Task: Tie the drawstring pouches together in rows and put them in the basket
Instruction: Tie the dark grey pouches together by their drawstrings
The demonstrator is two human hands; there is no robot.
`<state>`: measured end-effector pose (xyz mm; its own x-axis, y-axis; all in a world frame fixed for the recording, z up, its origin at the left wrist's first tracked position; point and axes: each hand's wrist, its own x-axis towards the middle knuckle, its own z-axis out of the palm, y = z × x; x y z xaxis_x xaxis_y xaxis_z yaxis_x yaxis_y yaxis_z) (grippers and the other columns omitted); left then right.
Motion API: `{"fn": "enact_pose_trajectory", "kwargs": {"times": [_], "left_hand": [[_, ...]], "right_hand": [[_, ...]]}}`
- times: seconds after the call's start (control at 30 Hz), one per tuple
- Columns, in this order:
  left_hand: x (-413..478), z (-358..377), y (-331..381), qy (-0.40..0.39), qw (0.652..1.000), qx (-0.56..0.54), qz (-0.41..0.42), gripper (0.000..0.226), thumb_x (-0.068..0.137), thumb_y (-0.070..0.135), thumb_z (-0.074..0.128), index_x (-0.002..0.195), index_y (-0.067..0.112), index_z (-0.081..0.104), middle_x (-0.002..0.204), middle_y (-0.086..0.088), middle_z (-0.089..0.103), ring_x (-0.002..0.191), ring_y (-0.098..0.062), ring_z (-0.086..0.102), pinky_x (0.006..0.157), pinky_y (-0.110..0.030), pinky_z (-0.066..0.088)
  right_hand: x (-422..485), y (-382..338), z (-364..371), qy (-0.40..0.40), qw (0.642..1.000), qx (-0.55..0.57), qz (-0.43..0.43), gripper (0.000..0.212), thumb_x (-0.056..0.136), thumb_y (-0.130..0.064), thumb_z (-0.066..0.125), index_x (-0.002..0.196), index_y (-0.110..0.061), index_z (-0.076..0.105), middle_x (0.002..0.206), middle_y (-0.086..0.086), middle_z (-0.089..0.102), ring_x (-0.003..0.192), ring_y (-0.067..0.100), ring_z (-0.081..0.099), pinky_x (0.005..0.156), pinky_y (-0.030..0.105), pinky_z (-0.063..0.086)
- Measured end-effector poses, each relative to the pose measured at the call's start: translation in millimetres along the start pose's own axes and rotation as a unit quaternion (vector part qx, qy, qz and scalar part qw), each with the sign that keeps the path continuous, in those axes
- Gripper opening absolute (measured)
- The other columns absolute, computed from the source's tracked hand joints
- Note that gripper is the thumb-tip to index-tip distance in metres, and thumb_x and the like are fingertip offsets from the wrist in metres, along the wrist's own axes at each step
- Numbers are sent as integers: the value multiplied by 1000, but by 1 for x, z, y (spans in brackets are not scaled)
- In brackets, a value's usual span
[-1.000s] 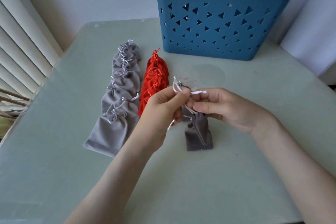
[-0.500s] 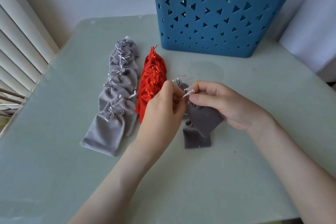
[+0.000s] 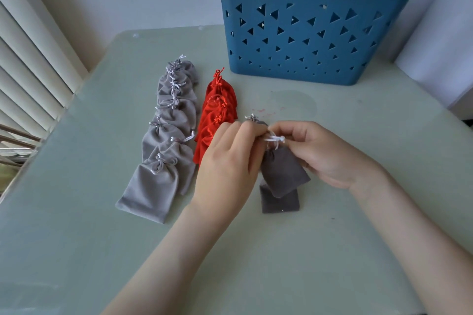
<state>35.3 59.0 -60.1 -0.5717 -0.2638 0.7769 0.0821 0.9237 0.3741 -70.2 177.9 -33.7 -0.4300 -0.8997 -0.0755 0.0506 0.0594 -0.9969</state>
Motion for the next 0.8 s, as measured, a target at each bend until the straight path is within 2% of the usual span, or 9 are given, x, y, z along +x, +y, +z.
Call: {"fn": "enact_pose_trajectory", "kwargs": {"times": [0.13,0.23,0.3,0.43,0.5,0.6,0.67,0.73,0.8], "left_hand": [[0,-1,-3,-3,1000,14,10,8,90,6,59,87,2,65,80,-9,63,75,-24,49,69,-33,42],[1,0,-3,7,999,35,9,6,88,5,62,82,3,65,76,-9,62,73,-23,46,66,-35,41],[2,0,-3,13,999,47,18,12,88,7,61,77,2,63,70,-9,58,70,-23,42,64,-36,39],[2,0,-4,1,998,47,48,19,91,10,57,73,2,59,67,-10,54,69,-24,41,62,-37,38],[2,1,-3,-7,998,41,53,21,92,10,53,75,1,60,69,-10,55,70,-24,41,64,-35,39],[3,1,-3,-9,998,27,54,24,95,13,46,81,2,62,73,-11,59,72,-23,42,68,-30,36],[3,1,-2,-11,998,15,57,23,94,12,45,83,1,62,76,-10,60,73,-23,43,69,-28,36],[2,0,-2,-21,999,-4,47,20,93,10,46,84,1,62,80,-9,63,76,-23,47,71,-27,37],[1,-1,-1,-36,997,-61,-31,18,94,13,43,87,7,58,86,-6,67,80,-21,54,72,-24,41]], "right_hand": [[3,1,0,6,1000,25,-6,20,87,-21,52,78,-17,70,77,-1,70,72,8,65,68,19,52],[3,1,0,5,999,38,-9,25,91,-17,50,77,-16,70,75,-1,70,70,8,65,65,17,52],[2,0,-3,-5,998,57,-14,20,88,-20,55,77,-16,71,74,0,69,67,8,65,63,17,51],[2,3,-7,-1,997,76,-20,14,80,-17,59,86,-4,60,72,1,66,65,8,63,60,15,49],[5,6,-8,-6,998,61,-33,21,76,-25,70,85,-7,63,75,2,66,70,10,61,67,16,48],[8,9,-11,-22,998,44,-43,31,66,-39,83,82,-16,69,80,2,65,79,18,56,77,29,42],[8,10,-14,-20,997,48,-48,27,71,-30,80,83,-12,66,79,2,64,78,18,55,77,31,41],[5,7,-14,-14,995,86,-42,12,79,-17,66,82,-8,59,75,2,63,70,12,57,68,21,44],[5,4,-13,11,994,101,-33,9,82,-13,59,76,-8,54,70,3,57,61,9,53,57,18,42]]}}
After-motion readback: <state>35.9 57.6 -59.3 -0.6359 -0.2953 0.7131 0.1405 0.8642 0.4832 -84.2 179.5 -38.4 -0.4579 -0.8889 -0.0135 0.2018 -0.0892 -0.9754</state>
